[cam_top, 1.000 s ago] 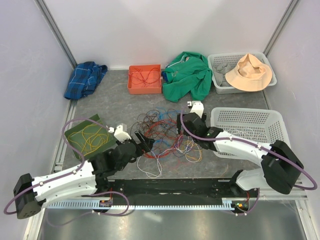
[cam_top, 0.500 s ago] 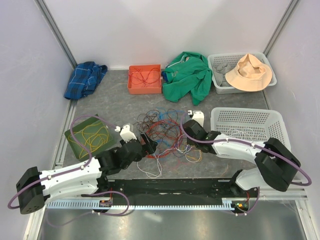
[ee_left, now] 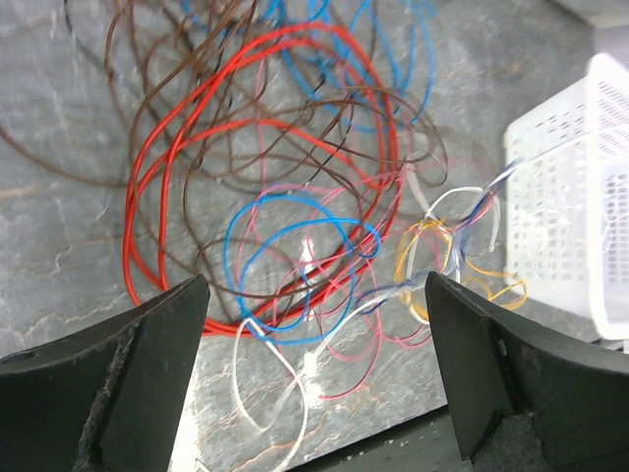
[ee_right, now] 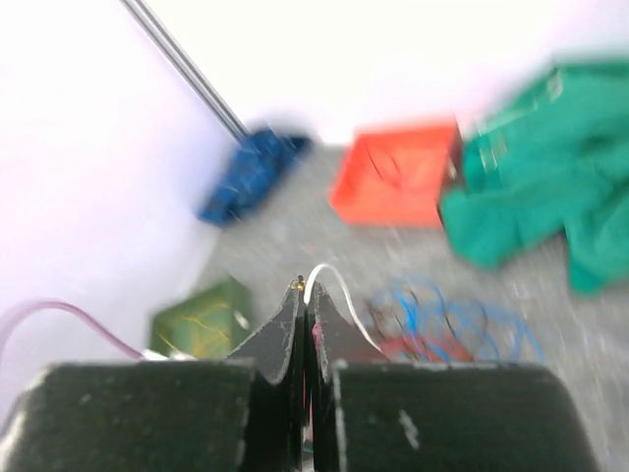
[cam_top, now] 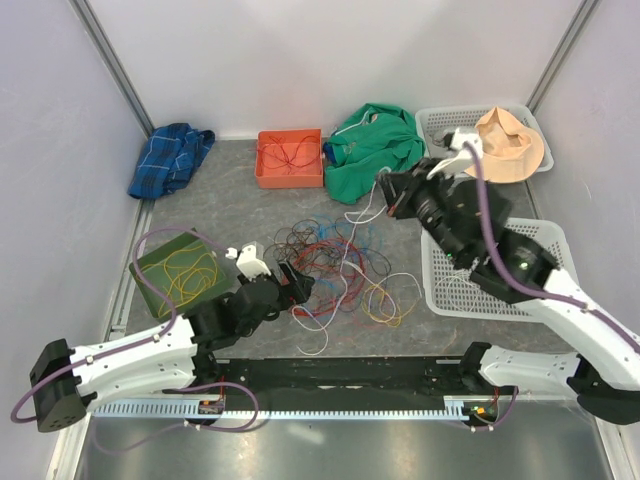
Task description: Untangle the cables
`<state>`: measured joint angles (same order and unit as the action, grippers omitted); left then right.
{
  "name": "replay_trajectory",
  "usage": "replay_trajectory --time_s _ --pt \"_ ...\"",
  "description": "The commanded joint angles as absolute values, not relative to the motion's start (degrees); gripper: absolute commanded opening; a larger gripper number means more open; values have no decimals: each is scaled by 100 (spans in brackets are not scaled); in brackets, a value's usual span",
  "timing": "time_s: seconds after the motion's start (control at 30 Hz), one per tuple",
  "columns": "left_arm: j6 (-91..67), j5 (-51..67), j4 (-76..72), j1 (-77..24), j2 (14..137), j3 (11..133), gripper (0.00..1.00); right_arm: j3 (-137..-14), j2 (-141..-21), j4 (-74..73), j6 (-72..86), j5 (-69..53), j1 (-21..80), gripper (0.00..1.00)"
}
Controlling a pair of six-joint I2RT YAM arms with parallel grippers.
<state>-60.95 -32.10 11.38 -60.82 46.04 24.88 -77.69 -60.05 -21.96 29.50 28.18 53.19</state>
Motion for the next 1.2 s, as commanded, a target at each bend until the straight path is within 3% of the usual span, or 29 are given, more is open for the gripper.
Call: replay_trajectory --time_s 0.0,0.2,0.3,0.47,0.6,0.77,1.07,1.17 --pt "-5486 -3665 905 -6056 4500 2953 98 -9007 -6205 -2926 2374 2532 5326 0" --pt "-5002 -3806 643 -6056 4368 3120 97 -10010 -6328 -3243 2092 2540 5317 0" --pt "-4098 -3675 -261 -6056 4324 3120 100 -10239 -6389 -3392 2092 2453 5335 0" --pt "-1687 -2815 -3716 -6064 4534 2595 100 -10476 -6574 -3621 2416 2013 5326 0" --pt "-380 -2295 -5114 -6064 5438 2592 100 -10854 -6697 -3919 2575 1767 5326 0" --pt "-123 -1241 -5949 -6073 6028 2497 99 -11101 -6759 -4131 2610 1670 5326 0" --pt "-351 -537 -6995 -6064 6837 2338 90 -10969 -6583 -4166 2584 1696 5317 0" --pt "-317 -466 -7145 -6073 7126 2469 79 -10925 -6574 -4166 2593 1661 5317 0"
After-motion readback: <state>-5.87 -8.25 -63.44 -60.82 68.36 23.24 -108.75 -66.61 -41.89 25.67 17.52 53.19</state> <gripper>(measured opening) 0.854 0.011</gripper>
